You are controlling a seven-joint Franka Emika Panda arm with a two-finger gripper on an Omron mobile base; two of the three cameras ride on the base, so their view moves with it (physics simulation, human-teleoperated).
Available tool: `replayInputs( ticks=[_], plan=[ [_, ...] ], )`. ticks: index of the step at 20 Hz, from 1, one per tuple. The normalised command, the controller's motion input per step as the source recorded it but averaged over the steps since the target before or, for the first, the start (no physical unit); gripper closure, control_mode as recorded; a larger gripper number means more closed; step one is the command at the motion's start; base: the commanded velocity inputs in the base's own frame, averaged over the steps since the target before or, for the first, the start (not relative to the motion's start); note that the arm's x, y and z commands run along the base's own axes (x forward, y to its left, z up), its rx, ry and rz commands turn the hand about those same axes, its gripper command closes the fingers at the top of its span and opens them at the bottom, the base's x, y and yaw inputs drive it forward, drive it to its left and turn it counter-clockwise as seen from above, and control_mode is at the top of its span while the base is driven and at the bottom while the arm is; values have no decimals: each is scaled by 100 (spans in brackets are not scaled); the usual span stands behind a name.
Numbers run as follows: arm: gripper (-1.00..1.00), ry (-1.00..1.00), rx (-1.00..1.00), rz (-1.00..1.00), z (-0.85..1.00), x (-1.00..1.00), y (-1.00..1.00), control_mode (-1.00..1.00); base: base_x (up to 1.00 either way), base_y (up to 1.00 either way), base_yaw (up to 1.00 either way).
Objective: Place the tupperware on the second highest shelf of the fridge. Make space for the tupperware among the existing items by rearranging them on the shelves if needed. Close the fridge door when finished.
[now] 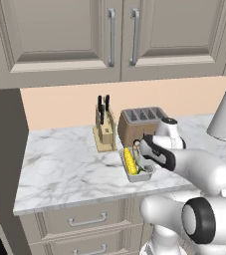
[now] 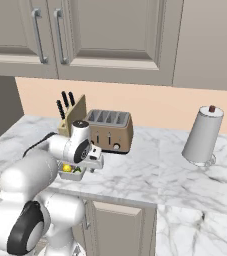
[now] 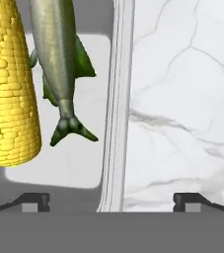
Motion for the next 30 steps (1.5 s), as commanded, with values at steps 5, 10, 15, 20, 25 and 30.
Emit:
replayInputs(
  ticks=[5, 10, 15, 20, 25, 30],
  plan=[
    [-100, 0, 1, 0, -18, 34, 0, -100, 0, 0, 0],
    [-100, 0, 0, 0, -31, 24, 0, -100, 0, 0, 0],
    [-100, -1, 1, 0, -18, 21, 0, -100, 0, 0, 0],
    [100, 0, 0, 0, -12, 6, 0, -100, 0, 0, 0],
    [100, 3, -4, 2, -13, -10, 9, -100, 0, 0, 0],
    [100, -9, 0, 0, 2, -31, 2, -100, 0, 0, 0]
  ],
)
